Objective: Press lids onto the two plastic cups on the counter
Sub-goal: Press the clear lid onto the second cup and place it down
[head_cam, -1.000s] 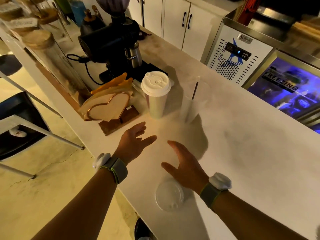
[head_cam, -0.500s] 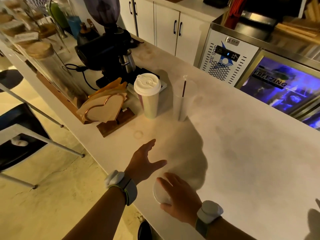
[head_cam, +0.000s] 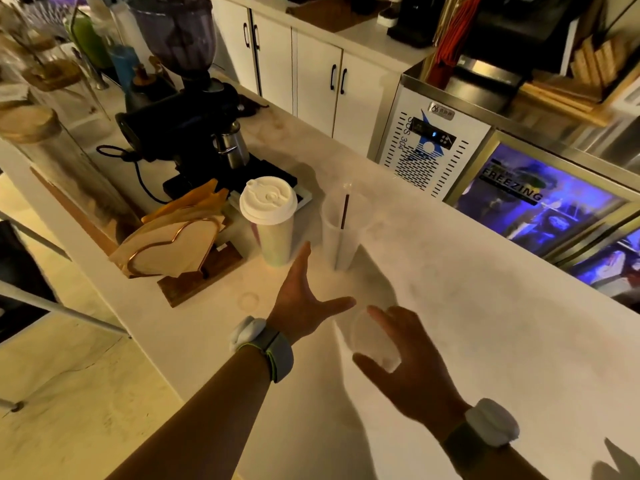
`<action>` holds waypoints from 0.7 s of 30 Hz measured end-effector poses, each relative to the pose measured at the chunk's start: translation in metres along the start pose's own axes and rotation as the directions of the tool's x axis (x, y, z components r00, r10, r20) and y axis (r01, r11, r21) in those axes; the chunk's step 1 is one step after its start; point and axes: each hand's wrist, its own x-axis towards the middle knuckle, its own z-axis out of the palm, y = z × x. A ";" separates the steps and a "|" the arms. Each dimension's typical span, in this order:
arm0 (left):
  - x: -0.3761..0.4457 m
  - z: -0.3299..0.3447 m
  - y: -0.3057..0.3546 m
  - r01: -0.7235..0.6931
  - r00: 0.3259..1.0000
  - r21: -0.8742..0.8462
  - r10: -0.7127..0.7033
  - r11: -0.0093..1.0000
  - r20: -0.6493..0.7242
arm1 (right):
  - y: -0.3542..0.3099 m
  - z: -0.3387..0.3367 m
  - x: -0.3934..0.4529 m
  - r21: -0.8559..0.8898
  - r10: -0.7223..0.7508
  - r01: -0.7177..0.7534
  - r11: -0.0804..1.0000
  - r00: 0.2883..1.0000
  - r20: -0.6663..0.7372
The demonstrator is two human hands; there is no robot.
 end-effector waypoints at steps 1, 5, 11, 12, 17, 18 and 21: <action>0.009 0.003 0.004 -0.017 1.000 -0.021 0.017 1.000 -0.019 | -0.002 -0.009 0.010 0.049 -0.025 0.029 0.998 0.997 -0.075; 0.043 0.011 0.020 -0.050 0.995 -0.085 0.042 0.995 -0.091 | -0.011 -0.040 0.061 0.105 -0.112 0.143 0.984 0.961 -0.254; 0.076 0.016 0.039 -0.178 0.974 -0.221 0.140 0.959 -0.178 | -0.024 -0.066 0.140 0.067 -0.171 0.186 0.980 0.967 -0.188; 0.078 0.017 0.041 -0.184 0.972 -0.236 0.141 0.954 -0.188 | -0.025 -0.069 0.151 0.060 -0.171 0.184 0.981 0.970 -0.172; 0.083 0.023 0.044 -0.177 0.971 -0.240 0.130 0.955 -0.201 | -0.027 -0.071 0.187 0.047 -0.170 0.182 0.982 0.968 -0.186; 0.082 0.024 0.044 -0.174 0.972 -0.231 0.128 0.957 -0.199 | -0.026 -0.071 0.189 0.043 -0.172 0.182 0.982 0.970 -0.174; 0.073 0.026 0.045 -0.200 0.970 -0.200 0.164 0.959 -0.182 | -0.022 -0.069 0.185 0.006 -0.183 0.184 0.983 0.977 -0.107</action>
